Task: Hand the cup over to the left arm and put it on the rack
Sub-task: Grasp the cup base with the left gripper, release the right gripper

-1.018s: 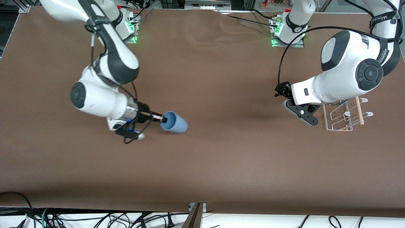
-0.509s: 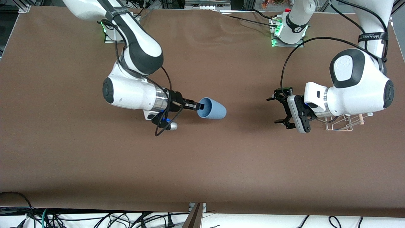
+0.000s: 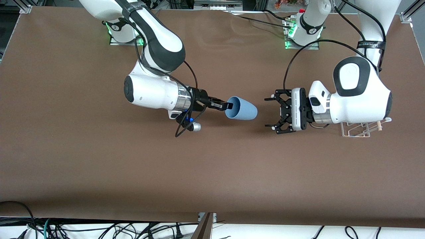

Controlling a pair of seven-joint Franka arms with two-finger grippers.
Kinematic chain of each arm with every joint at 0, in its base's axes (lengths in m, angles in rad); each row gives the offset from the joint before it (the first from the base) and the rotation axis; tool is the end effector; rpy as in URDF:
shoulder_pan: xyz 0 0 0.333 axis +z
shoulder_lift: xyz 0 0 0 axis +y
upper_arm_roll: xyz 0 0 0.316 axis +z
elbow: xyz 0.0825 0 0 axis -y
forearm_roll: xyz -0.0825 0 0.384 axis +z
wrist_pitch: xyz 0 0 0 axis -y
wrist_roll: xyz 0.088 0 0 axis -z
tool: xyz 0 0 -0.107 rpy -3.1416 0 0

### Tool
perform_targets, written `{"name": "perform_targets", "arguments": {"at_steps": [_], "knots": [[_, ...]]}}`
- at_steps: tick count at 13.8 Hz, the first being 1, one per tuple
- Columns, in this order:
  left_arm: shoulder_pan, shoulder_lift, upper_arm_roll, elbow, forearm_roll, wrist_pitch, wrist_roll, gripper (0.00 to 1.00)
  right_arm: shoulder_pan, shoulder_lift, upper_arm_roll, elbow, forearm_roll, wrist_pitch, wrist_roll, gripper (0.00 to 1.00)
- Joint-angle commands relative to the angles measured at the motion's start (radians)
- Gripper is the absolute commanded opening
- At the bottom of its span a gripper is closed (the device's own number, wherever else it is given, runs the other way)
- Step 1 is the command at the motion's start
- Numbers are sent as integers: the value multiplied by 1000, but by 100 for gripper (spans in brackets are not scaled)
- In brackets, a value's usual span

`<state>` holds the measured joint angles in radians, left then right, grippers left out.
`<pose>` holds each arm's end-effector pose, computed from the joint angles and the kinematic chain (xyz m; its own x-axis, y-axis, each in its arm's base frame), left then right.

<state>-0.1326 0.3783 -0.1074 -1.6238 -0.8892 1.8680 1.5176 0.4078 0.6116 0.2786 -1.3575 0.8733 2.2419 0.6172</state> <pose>0.6306 -0.2068 0.4221 0.2273 -0.6592 0.7167 -0.9603 -0.0294 0.2776 0.5981 0.4545 0.4180 0.8559 -0.2322 -0.4620 -0.5064 -0.5569 -0.6583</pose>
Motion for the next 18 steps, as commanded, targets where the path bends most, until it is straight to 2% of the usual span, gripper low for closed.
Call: {"name": "perform_targets", "arguments": {"at_steps": [1, 7, 8, 9, 10, 12, 13, 14, 15, 16, 17, 18], "knots": [[1, -18, -67, -34, -36, 72, 24, 100, 5, 19, 10, 44, 26, 5, 30, 0], [-2, -32, -139, -74, -30, 204, 15, 100, 5, 20, 13, 61, 26, 7, 62, 0], [-2, -32, -153, -74, -22, 215, 15, 93, 6, 20, 13, 61, 26, 5, 62, 0], [-1, -33, -158, -73, -22, 215, 15, 38, 5, 20, 13, 61, 26, 7, 62, 0], [2, -33, -158, -71, -21, 212, 21, 15, 6, 20, 13, 61, 26, 7, 62, 0], [13, -33, -158, -68, -20, 201, 24, 0, 5, 20, 13, 61, 26, 5, 52, 0], [16, -38, -156, -67, -17, 195, 23, 0, 3, 20, 13, 61, 26, 5, 50, 0], [16, -45, -153, -65, -4, 183, 21, 0, 3, 19, 13, 61, 26, 5, 50, 9], [17, -47, -149, -64, 16, 178, 19, 0, 3, 19, 13, 61, 26, 5, 50, 10], [28, -47, -149, -62, 32, 175, 18, 0, 3, 20, 13, 61, 26, 5, 49, 42], [36, -45, -147, -61, 33, 156, 18, 0, 3, 17, 11, 63, 24, 5, 39, 97], [40, -45, -143, -58, 33, 136, 16, 0, -3, 17, 11, 66, 23, 2, 39, 100]]}}
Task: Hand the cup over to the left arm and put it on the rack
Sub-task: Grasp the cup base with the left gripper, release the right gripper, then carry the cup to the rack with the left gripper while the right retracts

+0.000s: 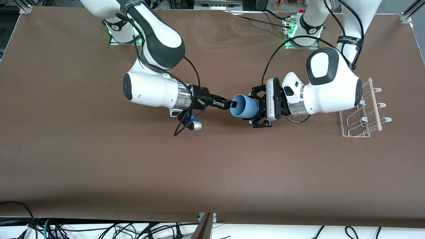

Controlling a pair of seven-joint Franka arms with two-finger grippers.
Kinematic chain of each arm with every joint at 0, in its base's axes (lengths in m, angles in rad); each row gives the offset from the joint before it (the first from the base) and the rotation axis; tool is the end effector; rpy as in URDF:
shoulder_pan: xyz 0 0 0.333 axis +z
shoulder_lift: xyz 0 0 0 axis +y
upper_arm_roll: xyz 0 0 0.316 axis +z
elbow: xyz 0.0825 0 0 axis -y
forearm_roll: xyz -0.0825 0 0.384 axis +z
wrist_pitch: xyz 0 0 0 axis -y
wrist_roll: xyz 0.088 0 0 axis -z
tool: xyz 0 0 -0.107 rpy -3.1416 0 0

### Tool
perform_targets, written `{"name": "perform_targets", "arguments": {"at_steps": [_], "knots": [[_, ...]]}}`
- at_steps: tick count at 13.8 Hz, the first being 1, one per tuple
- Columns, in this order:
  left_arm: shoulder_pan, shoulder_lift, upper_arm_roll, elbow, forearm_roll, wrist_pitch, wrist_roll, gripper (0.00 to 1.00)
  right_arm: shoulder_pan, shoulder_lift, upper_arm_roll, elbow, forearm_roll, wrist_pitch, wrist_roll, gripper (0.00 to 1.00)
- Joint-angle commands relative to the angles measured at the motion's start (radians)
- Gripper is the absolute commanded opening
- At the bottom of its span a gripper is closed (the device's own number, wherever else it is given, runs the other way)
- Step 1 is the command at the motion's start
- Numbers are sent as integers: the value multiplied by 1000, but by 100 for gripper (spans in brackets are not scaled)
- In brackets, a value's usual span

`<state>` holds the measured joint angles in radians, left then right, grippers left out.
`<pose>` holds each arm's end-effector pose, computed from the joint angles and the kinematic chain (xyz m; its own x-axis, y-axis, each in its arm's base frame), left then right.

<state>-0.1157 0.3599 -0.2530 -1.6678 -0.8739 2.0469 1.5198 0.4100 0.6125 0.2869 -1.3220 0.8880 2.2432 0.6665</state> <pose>0.6144 -0.2625 0.4270 0.1609 -0.6564 0.7370 -0.9819 -0.0310 0.1867 0.5996 0.4600 0.4364 0.8376 -0.2442 -0.4886 -0.5384 -0.5201 -0.6631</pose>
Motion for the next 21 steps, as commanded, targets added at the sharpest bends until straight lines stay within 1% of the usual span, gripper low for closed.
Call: {"name": "perform_targets", "arguments": {"at_steps": [1, 3, 5, 6, 8, 10, 11, 13, 14, 16, 18, 19, 20, 21], "knots": [[34, -27, 6, -13, 25, -60, 13, 0, -11, 15, 0, 41, 5, -8, -10, 100], [65, -29, 8, -4, 126, -100, -27, 0, -40, 7, -2, 43, -3, -19, -10, 100], [82, -29, 8, -6, 241, -154, -128, 0, -75, 6, -3, 61, -15, -74, -8, 100], [83, -29, 8, -6, 339, -183, -182, 0, -100, 4, -5, 66, -47, -127, -8, 100], [83, -38, 8, 15, 538, -268, -318, 0, -147, -5, -3, 66, -182, -225, -10, 100], [74, -38, 0, 51, 788, -374, -459, 0, -195, -31, -12, 63, -372, -345, -37, 100], [73, -39, -6, 54, 909, -414, -489, 0, -226, -40, -11, 58, -452, -396, -79, 100], [68, -41, -8, 56, 1094, -471, -533, 0, -284, -81, -26, 28, -542, -480, -196, 100], [61, -41, -12, 56, 1192, -508, -570, 0, -293, -108, -58, -9, -590, -487, -256, 100], [12, -38, -11, 54, 1387, -606, -679, 0, -307, -167, -116, -81, -685, -488, -359, 100], [-27, -3, -8, 48, 1589, -739, -774, 0, -335, -220, -133, -127, -791, -488, -433, 100], [-30, 26, -6, 46, 1660, -808, -786, 0, -348, -243, -135, -147, -837, -488, -468, 100], [-27, 48, -3, 33, 1718, -850, -796, 0, -365, -264, -135, -163, -871, -488, -508, 100], [-12, 53, -2, -1, 1772, -858, -812, 0, -382, -286, -137, -180, -897, -488, -549, 100]]}}
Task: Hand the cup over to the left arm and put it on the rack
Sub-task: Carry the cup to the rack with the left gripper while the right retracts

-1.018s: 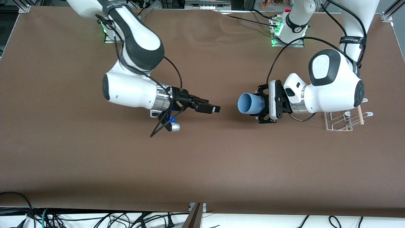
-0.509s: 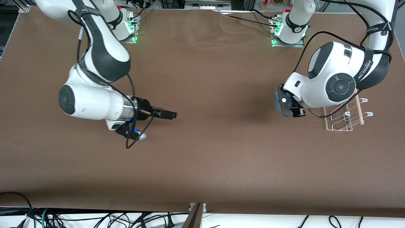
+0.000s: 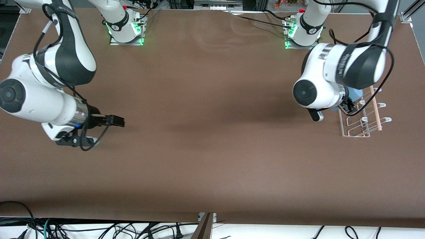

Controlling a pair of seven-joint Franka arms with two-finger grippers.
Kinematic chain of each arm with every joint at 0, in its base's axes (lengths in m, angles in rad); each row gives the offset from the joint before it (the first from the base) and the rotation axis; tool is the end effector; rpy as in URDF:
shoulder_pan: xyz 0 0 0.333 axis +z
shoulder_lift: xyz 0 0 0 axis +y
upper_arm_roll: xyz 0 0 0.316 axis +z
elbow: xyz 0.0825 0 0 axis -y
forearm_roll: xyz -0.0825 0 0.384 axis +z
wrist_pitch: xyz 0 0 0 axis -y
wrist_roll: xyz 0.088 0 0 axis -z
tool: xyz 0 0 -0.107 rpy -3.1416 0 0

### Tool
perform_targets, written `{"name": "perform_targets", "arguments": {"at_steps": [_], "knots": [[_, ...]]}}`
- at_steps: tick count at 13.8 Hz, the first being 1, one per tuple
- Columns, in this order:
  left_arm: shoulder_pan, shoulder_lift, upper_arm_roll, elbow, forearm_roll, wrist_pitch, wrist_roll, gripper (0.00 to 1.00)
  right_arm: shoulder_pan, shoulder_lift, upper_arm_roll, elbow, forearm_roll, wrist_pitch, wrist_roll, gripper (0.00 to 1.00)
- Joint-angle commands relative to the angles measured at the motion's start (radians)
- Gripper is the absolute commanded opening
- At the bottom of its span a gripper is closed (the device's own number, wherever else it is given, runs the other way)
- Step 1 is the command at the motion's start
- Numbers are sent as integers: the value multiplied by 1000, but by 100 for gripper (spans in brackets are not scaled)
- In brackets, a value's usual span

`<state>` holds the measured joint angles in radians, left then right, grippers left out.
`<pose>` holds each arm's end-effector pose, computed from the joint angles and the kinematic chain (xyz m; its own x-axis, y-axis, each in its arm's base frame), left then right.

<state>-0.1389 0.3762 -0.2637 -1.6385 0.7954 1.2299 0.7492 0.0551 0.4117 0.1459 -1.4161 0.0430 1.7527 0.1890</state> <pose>0.5729 -0.1242 0.4012 0.1809 -0.4891 -0.8533 -0.9359 -0.3523 0.0036 0.6624 0.1230 0.4612 0.9960 -0.0035 -0.0891 -0.0110 -0.9964 -0.0844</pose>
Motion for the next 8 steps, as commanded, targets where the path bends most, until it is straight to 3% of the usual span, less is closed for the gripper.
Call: {"name": "perform_targets", "arguments": {"at_steps": [1, 4, 8], "knots": [[34, 35, 12, -79, 166, -32, -74, 0, -44, -109, 4, -104, -84, 2, -110, 100], [125, 32, 9, -191, 347, 124, -168, 0, -80, -192, 6, -159, -124, 2, -137, 100], [162, 38, 9, -276, 436, 214, -255, 0, -83, -249, 4, -187, -123, -30, -134, 100]]}}
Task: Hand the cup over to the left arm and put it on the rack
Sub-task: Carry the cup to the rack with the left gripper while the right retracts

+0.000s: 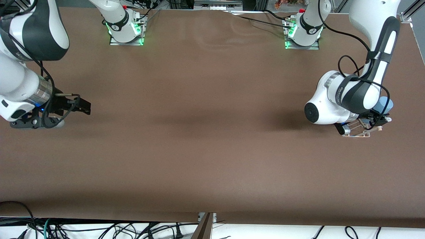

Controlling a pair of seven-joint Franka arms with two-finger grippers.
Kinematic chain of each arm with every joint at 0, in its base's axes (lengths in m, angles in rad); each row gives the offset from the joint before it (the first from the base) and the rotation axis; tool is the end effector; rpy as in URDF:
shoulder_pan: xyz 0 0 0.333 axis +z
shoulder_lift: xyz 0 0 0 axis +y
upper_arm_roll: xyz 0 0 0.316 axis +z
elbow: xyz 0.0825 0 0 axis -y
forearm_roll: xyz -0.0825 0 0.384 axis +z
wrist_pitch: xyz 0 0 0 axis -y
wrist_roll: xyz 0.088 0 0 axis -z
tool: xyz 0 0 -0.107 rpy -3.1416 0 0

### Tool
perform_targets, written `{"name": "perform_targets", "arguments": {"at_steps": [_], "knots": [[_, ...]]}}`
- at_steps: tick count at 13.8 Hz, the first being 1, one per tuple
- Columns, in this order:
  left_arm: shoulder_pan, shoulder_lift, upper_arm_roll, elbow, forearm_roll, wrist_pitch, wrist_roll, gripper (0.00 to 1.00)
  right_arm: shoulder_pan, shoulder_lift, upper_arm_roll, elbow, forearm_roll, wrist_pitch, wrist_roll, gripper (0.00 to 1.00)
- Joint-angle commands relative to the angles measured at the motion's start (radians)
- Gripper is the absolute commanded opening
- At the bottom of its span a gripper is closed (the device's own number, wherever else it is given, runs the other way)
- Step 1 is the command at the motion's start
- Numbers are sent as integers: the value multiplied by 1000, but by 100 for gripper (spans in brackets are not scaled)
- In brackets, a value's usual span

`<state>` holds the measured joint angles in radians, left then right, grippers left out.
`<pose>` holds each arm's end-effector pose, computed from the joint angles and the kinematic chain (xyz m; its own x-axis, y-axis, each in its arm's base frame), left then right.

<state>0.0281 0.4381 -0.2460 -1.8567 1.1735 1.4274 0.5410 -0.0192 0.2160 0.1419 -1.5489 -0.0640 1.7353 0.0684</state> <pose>0.5846 -0.0067 0.3052 0.2592 -0.2389 -0.9358 -0.9490 -0.2429 -0.2009 0.6224 0.0630 0.5225 0.9977 0.0623 -0.0252 0.0632 -0.9974 0.0343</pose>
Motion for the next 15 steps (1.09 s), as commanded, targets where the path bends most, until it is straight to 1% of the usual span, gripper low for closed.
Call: {"name": "perform_targets", "arguments": {"at_steps": [1, 3, 5, 9, 11, 15], "knots": [[-5, -18, -9, -71, 84, 19, -71, 0, -10, -66, 8, -48, -14, -32, -18, 100], [4, 4, -9, -104, 121, 44, -105, 0, -16, -104, 8, -48, -10, -23, -13, 100], [9, 20, -9, -121, 123, 54, -147, 0, -28, -131, 7, -46, -7, -23, -18, 100], [12, 33, -7, -125, 124, 59, -159, 0, -31, -133, 1, -48, -19, -45, -45, 100], [12, 42, -9, -128, 159, 59, -174, 0, -31, -126, -1, -39, -19, -65, -77, 100], [22, 47, -9, -131, 172, 61, -191, 0, -31, -116, -1, -23, -16, -76, -76, 100]]}}
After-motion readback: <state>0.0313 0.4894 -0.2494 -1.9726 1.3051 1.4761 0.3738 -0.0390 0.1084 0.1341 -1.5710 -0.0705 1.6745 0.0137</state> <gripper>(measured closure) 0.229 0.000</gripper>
